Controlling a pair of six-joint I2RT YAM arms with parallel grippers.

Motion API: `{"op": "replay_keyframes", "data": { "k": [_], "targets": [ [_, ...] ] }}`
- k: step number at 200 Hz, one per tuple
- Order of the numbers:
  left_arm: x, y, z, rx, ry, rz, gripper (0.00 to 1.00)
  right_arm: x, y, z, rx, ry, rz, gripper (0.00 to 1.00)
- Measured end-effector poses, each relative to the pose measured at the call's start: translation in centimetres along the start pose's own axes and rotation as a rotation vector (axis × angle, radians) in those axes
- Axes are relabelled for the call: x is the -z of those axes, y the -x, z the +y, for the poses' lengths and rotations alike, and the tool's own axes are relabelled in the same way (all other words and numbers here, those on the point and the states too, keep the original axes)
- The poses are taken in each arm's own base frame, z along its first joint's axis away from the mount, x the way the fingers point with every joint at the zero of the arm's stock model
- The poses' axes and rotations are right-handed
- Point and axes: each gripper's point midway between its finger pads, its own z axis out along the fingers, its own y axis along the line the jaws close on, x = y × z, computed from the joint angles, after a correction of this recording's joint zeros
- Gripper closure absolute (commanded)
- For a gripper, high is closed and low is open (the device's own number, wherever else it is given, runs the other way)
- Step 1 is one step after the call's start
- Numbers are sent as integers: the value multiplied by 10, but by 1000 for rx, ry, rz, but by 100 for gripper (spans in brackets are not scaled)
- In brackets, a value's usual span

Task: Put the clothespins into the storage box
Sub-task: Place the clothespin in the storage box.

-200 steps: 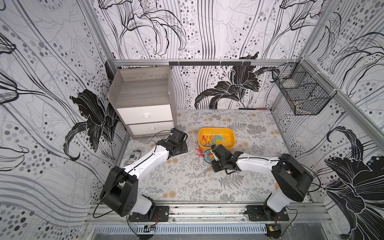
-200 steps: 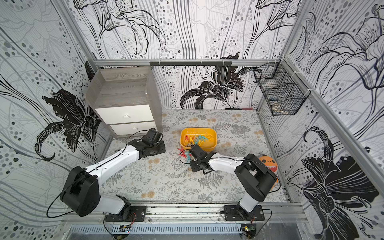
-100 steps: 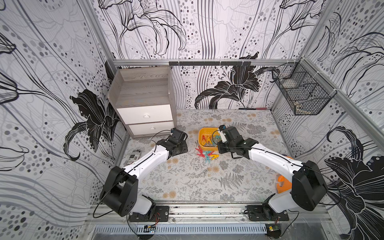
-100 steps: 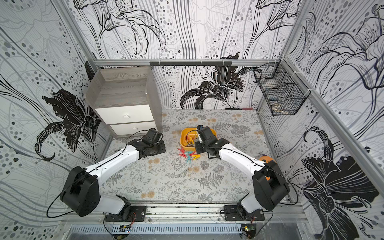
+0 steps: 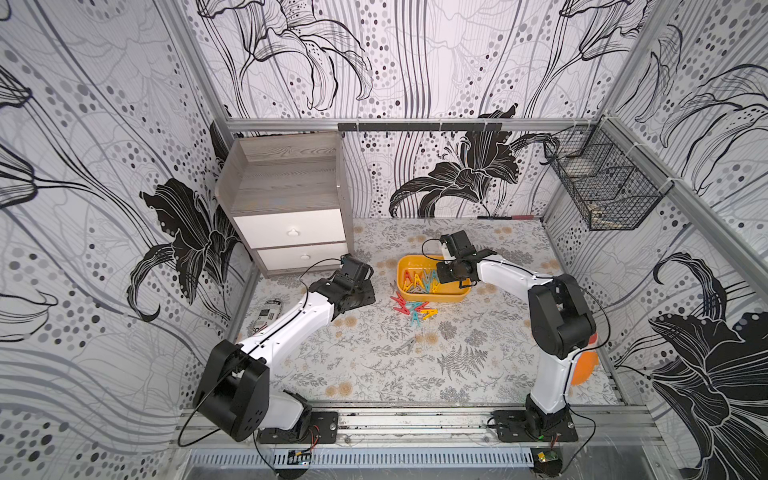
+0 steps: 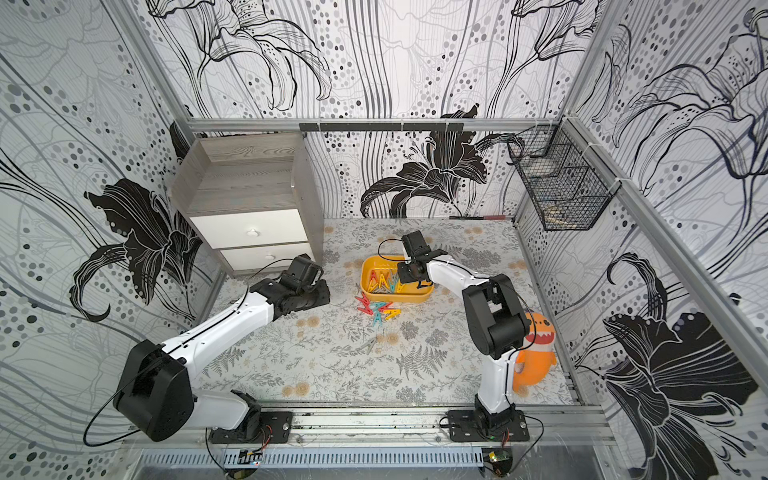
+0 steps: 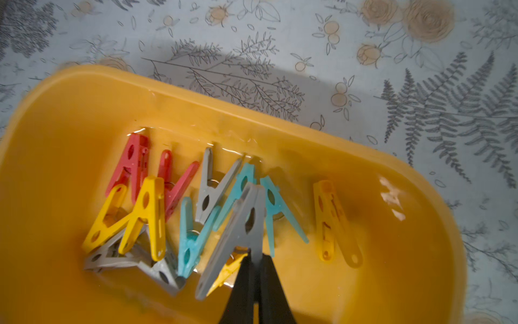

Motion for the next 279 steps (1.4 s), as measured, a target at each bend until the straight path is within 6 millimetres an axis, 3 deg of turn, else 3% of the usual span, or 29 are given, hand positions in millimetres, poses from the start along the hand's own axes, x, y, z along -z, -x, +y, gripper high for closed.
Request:
{"op": "replay_keyframes", "data": {
  "k": [64,99,126,155,181,227,248,279],
  "targets": [
    [0,-1,0,0,2,3,62,-25,-10,-5,-5,-16,64,91],
    [0,-1,0,0,2,3,62,-28,-7,-8,-11,-19,63,88],
    [0,-1,0,0,1,2,62,-28,-7,-9,-5,-20,63,78],
    [-1,0,0,0,-1,0,62,-27,-8,-9,-5,-20,67,75],
    [-10,-1,-6,2,-17,9,63,-6,2,-6,-10,-4,29,73],
    [-50,-20,-34,-38,-5,72,65,83,39,4,-34,64,-184,69],
    [-70,-25,-50,-50,-2,88,68,96,30,5,-47,87,-205,69],
    [-85,-31,-55,-52,2,101,70,86,-7,1,-58,85,-137,69]
  ]
}}
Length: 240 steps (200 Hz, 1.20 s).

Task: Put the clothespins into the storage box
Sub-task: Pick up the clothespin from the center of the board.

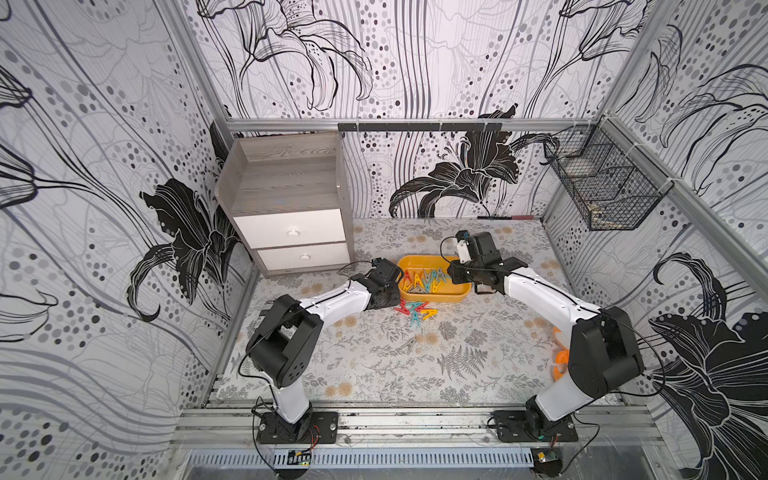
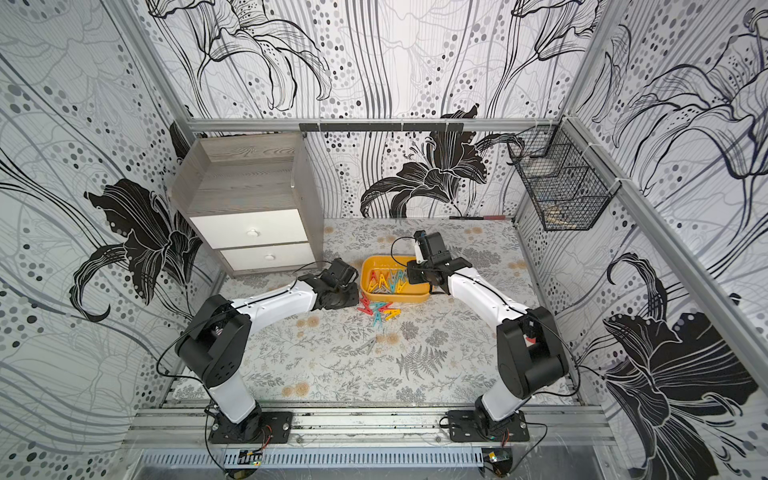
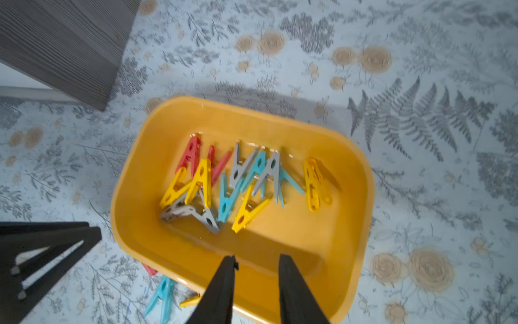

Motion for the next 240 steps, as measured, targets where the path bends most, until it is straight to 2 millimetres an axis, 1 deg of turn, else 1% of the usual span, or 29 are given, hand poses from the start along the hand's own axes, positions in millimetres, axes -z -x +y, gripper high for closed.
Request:
{"op": "replay_keyframes", "data": {
  "k": [19,31,54,72,86,107,143,182,224,240],
  "targets": [
    [-2,-3,-3,-3,0,2,70,-3,-16,-3,-9,-7,33,69],
    [-5,-8,-7,-11,-4,7,70,-3,-19,-4,-13,-6,42,69],
    [-15,-18,-10,-21,4,26,69,-1,-16,-2,-16,0,30,69],
    [-24,-26,-9,-23,20,45,69,1,-13,0,-16,11,17,69],
    [-30,-28,-7,-18,30,47,68,1,-12,1,-16,17,13,69],
    [-33,-27,-8,-10,31,44,68,0,-14,1,-17,20,16,69],
    [-34,-25,-6,2,40,32,67,-3,-21,0,-20,20,29,69],
    [-34,-20,-12,3,31,24,71,-3,-21,0,-20,21,28,69],
    [-35,-33,-13,-14,29,32,72,-3,-21,0,-20,21,26,69],
    [-34,-35,-12,-14,31,23,75,-3,-21,0,-20,21,25,69]
  ]
}}
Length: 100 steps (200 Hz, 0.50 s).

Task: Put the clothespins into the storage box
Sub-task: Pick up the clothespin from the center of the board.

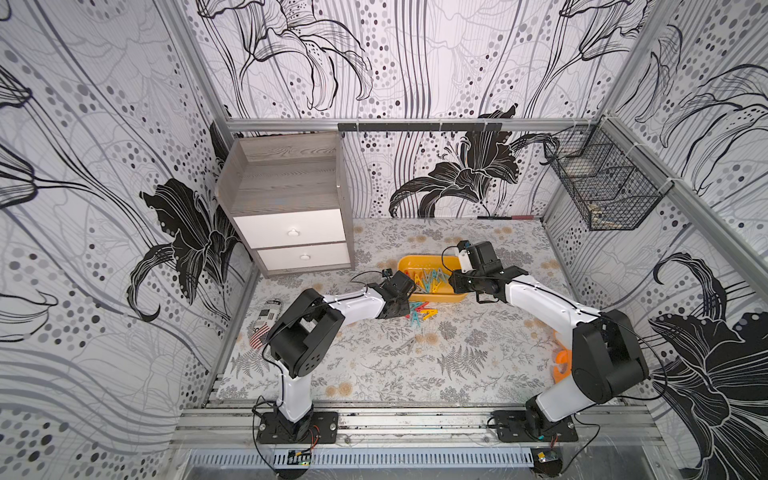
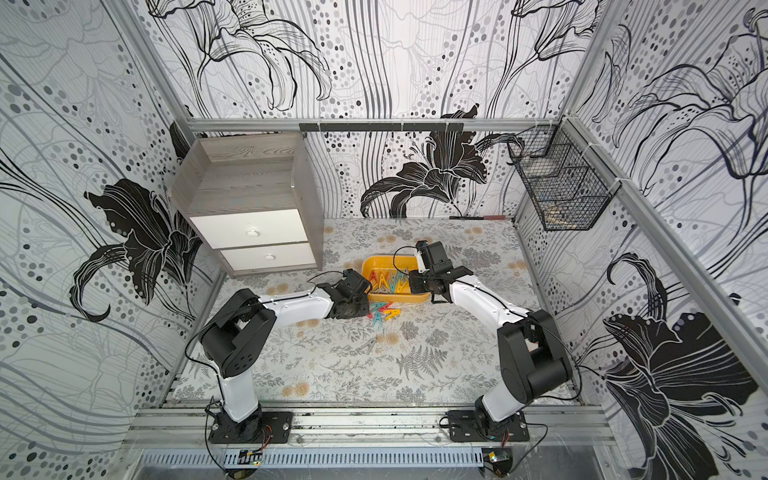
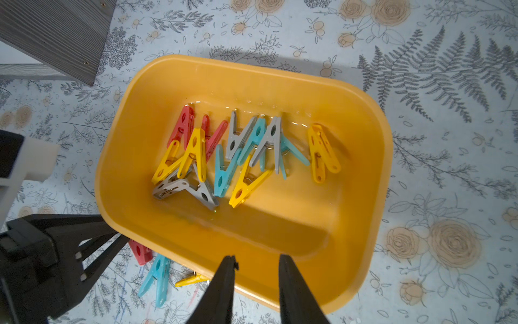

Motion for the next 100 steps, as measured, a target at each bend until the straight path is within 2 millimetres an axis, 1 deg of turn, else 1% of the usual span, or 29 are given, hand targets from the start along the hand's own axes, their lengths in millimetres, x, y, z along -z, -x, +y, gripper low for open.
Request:
{"op": "replay_keyframes", "data": {
  "k": [38,65,100],
  "targets": [
    [1,-4,4,2,6,2,87,0,0,1,0,4,1,69],
    [1,-3,3,6,0,-3,91,0,0,1,-3,7,1,69],
    [7,-5,7,4,5,3,92,2,1,2,-11,8,-5,69]
  ]
}}
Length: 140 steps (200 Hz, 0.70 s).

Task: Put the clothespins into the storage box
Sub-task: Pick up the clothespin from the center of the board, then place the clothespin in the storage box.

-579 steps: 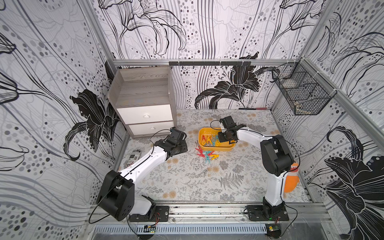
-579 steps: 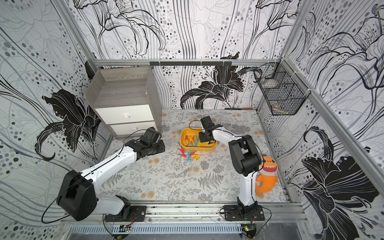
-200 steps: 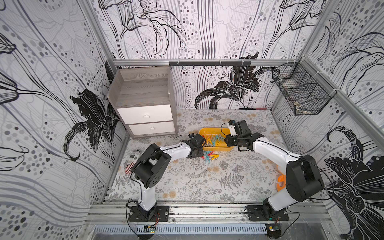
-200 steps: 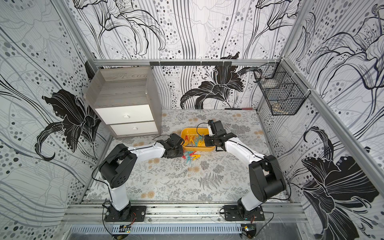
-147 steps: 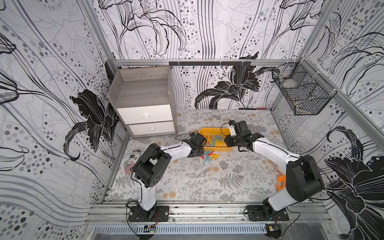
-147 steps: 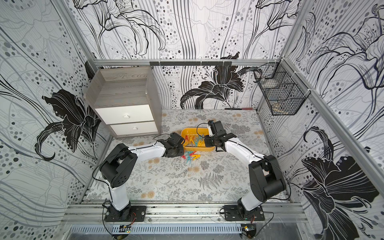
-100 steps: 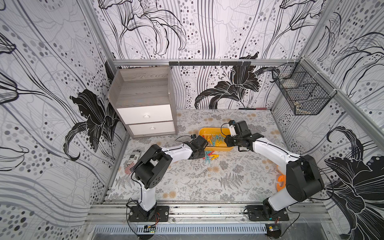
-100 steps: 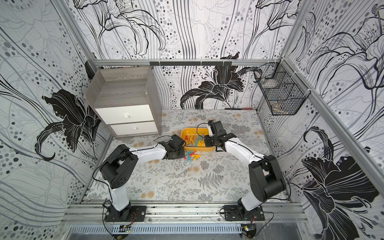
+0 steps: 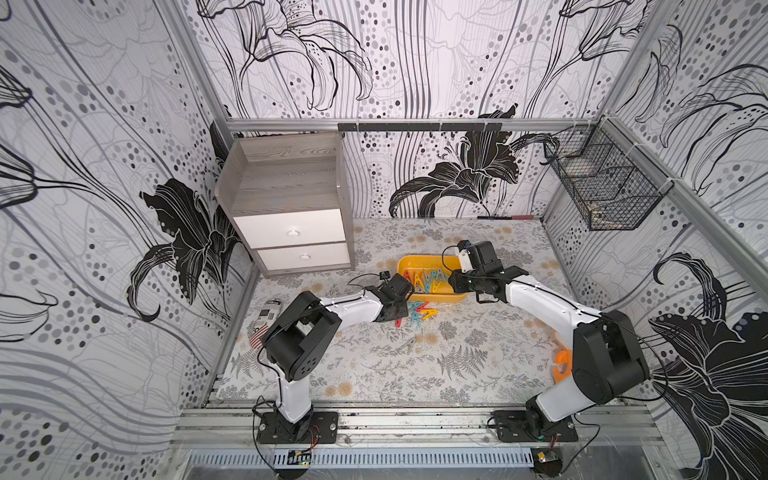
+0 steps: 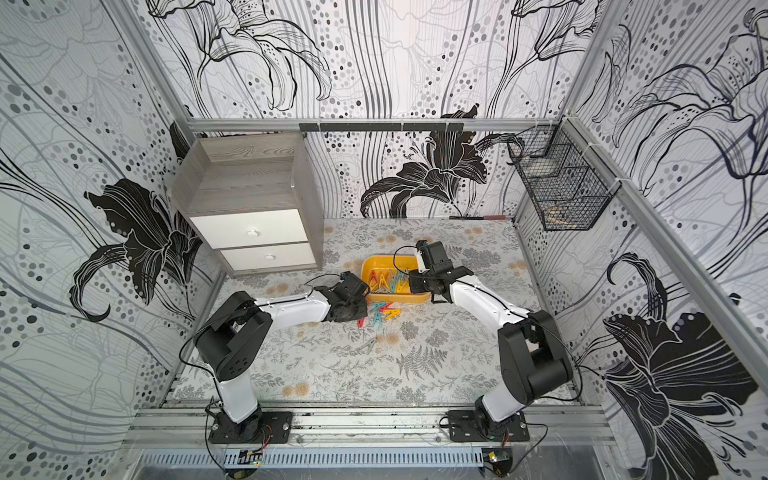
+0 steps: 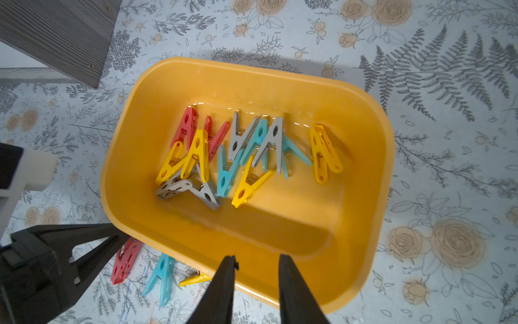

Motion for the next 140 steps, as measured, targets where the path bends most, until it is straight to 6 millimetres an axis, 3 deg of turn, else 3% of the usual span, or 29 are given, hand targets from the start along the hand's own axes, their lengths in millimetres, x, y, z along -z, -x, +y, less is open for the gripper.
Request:
{"op": "replay_keyframes", "data": {
  "k": [40,67,89,111,140],
  "targets": [
    [40,20,-11,10,-57,-54,92,2,1,0,-3,1,-5,69],
    [76,56,-40,21,-142,-139,91,2,1,0,-3,1,-5,69],
    [94,87,-66,16,-188,-201,91,2,1,0,-3,1,-6,69],
    [89,111,-86,9,-192,-239,91,2,1,0,-6,1,-6,69],
    [44,118,-94,-12,-125,-217,91,3,2,1,-6,1,-8,69]
  ]
}}
